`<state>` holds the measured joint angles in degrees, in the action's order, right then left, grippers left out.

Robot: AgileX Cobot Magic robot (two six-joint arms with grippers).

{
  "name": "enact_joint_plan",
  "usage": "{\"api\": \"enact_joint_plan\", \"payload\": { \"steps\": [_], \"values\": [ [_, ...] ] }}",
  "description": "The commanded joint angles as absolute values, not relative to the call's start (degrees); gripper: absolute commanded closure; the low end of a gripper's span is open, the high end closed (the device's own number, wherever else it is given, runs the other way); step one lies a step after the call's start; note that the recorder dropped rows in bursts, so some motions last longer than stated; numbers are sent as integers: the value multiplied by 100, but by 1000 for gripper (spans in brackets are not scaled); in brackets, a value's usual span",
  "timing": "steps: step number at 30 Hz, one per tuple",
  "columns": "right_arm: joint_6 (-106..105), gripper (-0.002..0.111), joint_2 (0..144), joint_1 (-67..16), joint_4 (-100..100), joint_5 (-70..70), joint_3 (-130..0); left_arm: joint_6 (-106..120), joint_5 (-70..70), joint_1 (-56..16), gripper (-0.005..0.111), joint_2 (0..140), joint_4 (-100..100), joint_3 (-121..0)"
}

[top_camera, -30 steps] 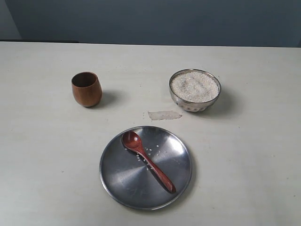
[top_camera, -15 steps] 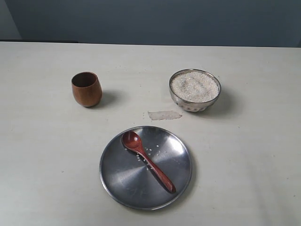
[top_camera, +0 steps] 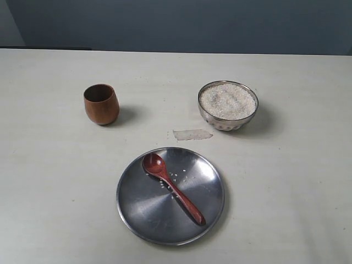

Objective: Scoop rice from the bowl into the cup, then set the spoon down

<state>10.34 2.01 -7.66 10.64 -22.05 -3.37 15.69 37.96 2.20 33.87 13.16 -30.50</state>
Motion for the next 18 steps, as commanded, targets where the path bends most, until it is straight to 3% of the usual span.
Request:
{"api": "enact_joint_plan", "payload": {
  "steps": [1,18],
  "values": [
    [1006,74,167,-738,919,-2202,-315,1565,3769,183,106,3399,1322,-3085],
    [862,74,43,-738,996,-1896,0,1565,3769,183,106,3399,1322,-3085]
  ]
}}
